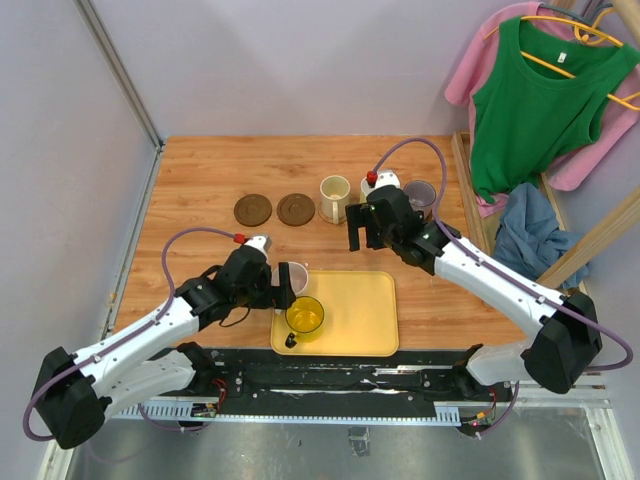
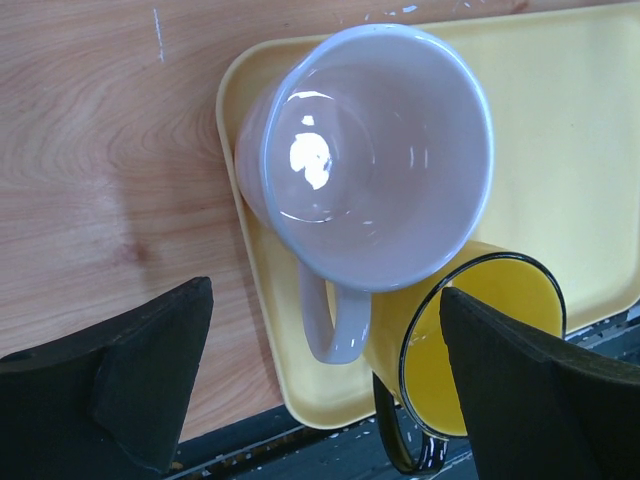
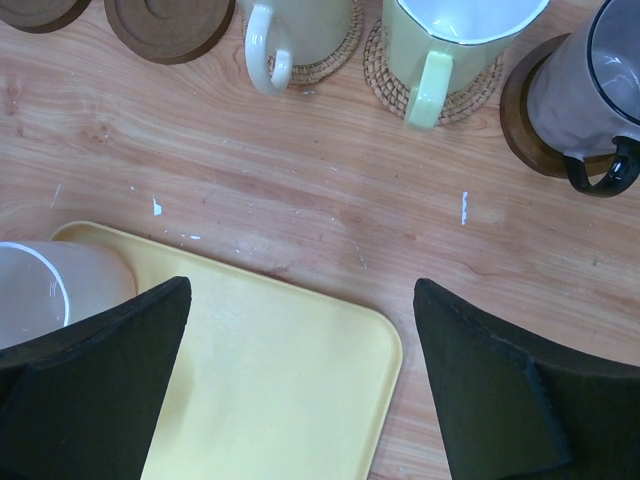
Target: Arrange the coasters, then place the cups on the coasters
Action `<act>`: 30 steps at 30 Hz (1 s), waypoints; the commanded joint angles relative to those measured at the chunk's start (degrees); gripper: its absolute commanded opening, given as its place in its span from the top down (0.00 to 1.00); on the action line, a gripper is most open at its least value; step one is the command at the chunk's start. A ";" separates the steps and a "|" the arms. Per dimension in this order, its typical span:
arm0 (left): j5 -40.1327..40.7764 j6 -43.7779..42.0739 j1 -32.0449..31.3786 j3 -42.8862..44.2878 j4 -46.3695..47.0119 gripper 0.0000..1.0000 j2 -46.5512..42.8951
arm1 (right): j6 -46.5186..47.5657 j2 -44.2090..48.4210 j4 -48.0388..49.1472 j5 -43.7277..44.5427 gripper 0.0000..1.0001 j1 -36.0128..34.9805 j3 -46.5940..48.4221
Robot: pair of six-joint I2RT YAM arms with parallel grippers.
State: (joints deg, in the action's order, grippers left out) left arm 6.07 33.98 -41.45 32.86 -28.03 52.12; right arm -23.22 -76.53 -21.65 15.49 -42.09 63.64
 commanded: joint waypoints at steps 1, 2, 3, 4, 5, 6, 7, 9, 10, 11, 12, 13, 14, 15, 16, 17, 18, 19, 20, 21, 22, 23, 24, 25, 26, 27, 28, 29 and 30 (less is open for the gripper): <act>2.44 1.60 -0.56 -0.88 -0.05 0.00 0.77 | 0.28 -1.22 1.01 -1.09 0.06 0.95 0.38; 2.61 1.73 -0.60 -1.05 0.10 0.00 0.87 | 0.17 -1.37 1.07 -1.26 0.06 0.95 0.49; 2.71 1.83 -0.64 -1.24 0.19 0.00 0.94 | 0.18 -1.49 1.11 -1.47 0.06 0.95 0.50; 2.77 1.94 -0.65 -1.38 0.25 0.00 1.03 | 0.10 -1.59 1.10 -1.63 0.06 0.95 0.50; 2.81 2.15 -0.65 -1.55 0.26 0.00 1.05 | 0.11 -1.69 1.14 -1.75 0.06 0.95 0.50; 2.88 2.29 -0.65 -1.65 0.32 0.00 1.14 | 0.04 -1.77 1.09 -1.92 0.06 0.97 0.51; 2.78 2.40 -0.69 -1.80 0.54 0.00 1.07 | 0.02 -1.84 1.11 -2.13 0.06 0.95 0.45; 2.24 2.41 -0.74 -2.03 1.44 0.00 0.49 | -0.10 -1.98 1.24 -2.74 0.07 1.01 0.49; 1.83 2.30 -0.81 -2.16 2.12 0.00 0.01 | -0.17 -2.00 1.31 -3.00 0.07 0.96 0.51; 1.29 2.32 -0.82 -2.32 2.78 0.00 -0.65 | -0.18 -2.00 1.41 -3.15 0.07 0.95 0.44; 0.79 2.39 -0.82 -2.50 3.59 0.00 -1.61 | -0.29 -2.04 1.42 -3.34 0.07 0.97 0.45; 0.32 2.45 -0.82 -2.60 4.31 0.00 -2.65 | -0.25 -2.12 1.37 -3.40 0.08 0.96 0.43; 0.01 2.66 -0.82 -2.62 4.84 0.00 -3.77 | -0.27 -2.17 1.36 -3.48 0.08 1.00 0.37; -0.08 2.78 -0.82 -2.58 5.07 0.00 -4.82 | -0.27 -2.21 1.43 -3.57 0.09 0.96 0.33; 0.18 3.04 -0.82 -2.42 4.98 0.00 -5.82 | -0.25 -2.29 1.39 -3.61 0.09 1.00 0.22; 0.65 3.24 -0.82 -2.16 4.48 0.00 -6.56 | -0.24 -2.39 1.42 -3.70 0.09 0.97 0.16; 1.29 3.47 -0.87 -1.82 3.74 0.00 -7.29 | -0.32 -2.44 1.39 -3.77 0.09 1.00 0.10; 2.10 3.71 -0.83 -1.42 2.90 0.00 -7.78 | -0.37 -2.47 1.41 -3.91 0.09 1.00 0.04; 2.98 3.95 -0.82 -1.05 1.85 0.00 -8.16 | -0.41 -2.50 1.41 -4.07 0.09 0.96 0.04; 3.84 4.17 -0.82 -0.79 1.09 0.00 -8.43 | -0.42 -2.53 1.42 -4.26 0.09 0.95 0.06; 4.65 4.39 -0.82 -0.64 0.36 0.00 -8.66 | -0.46 -2.61 1.38 -4.45 0.10 0.95 0.10; 5.42 4.80 -0.82 -0.53 -0.27 0.00 -8.79 | -0.51 -2.65 1.35 -4.60 0.10 0.95 0.12; 6.18 5.19 -0.82 -0.38 -0.92 0.01 -8.80 | -0.51 -2.73 1.42 -4.78 0.10 0.97 0.18; 6.72 5.59 -0.82 -0.28 -1.56 0.03 -8.70 | -0.51 -2.81 1.51 -4.95 0.10 0.96 0.21; 7.22 5.98 -0.82 -0.14 -2.25 0.04 -8.45 | -0.61 -2.83 1.48 -5.13 0.10 0.98 0.23; 7.64 6.35 -0.82 -0.02 -3.00 0.05 -8.11 | -0.60 -2.90 1.51 -5.30 0.10 0.96 0.26; 8.13 6.63 -0.82 0.19 -3.93 0.07 -7.70 | -0.60 -2.92 1.49 -5.47 0.10 0.95 0.20; 8.43 6.71 -0.82 0.32 -4.50 0.08 -7.54 | -0.66 -2.99 1.40 -5.62 0.10 0.97 0.24; 8.71 6.79 -0.90 0.36 -4.96 0.09 -7.34 | -0.70 -3.01 1.35 -5.72 0.11 0.98 0.13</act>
State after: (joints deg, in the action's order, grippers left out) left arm 11.42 39.13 -41.78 31.14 -29.69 44.23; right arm -23.31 -78.87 -20.82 10.63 -41.67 63.64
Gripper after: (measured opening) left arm 0.926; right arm 0.899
